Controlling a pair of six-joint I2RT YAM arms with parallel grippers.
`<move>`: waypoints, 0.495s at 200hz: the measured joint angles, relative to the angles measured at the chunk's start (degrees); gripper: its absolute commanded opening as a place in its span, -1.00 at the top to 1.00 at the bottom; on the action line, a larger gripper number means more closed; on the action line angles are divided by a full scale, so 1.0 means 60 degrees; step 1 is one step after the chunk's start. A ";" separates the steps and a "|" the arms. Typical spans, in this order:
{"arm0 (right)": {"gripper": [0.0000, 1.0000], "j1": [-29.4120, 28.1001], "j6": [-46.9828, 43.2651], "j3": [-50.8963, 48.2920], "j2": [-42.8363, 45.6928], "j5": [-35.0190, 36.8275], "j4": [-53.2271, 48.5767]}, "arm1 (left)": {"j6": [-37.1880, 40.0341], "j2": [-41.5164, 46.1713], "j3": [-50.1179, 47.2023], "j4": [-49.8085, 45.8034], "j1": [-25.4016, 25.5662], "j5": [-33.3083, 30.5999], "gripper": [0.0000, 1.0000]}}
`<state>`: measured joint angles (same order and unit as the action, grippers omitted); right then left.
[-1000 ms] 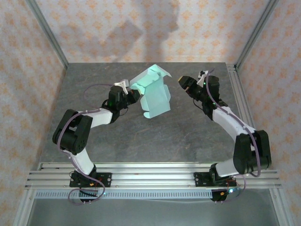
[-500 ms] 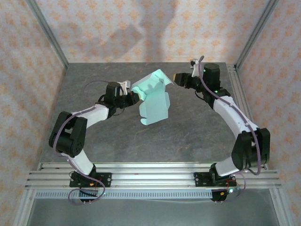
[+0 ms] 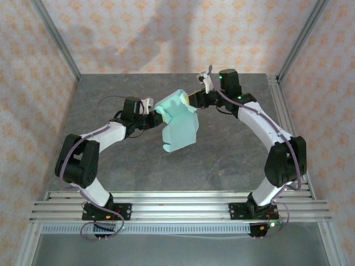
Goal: Fold the paper box
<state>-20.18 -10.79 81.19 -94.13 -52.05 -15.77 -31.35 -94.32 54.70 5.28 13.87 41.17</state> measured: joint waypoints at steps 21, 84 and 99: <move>0.30 -0.0226 -0.0495 0.0302 -0.0124 0.0441 -0.0597 | 0.0000 0.0004 0.0069 -0.0131 0.0000 0.0062 0.95; 0.42 -0.0984 -0.1727 0.0914 -0.0470 0.2248 -0.1599 | 0.0004 0.0018 0.0113 -0.0364 0.0000 0.0095 0.94; 0.47 -0.1089 -0.1898 0.1027 -0.0565 0.2637 -0.1698 | 0.0058 0.0018 0.0120 -0.0477 0.0000 0.0098 0.94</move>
<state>-26.72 -22.17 87.35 -97.51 -36.23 -25.96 -31.00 -94.21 55.42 2.42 13.87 41.76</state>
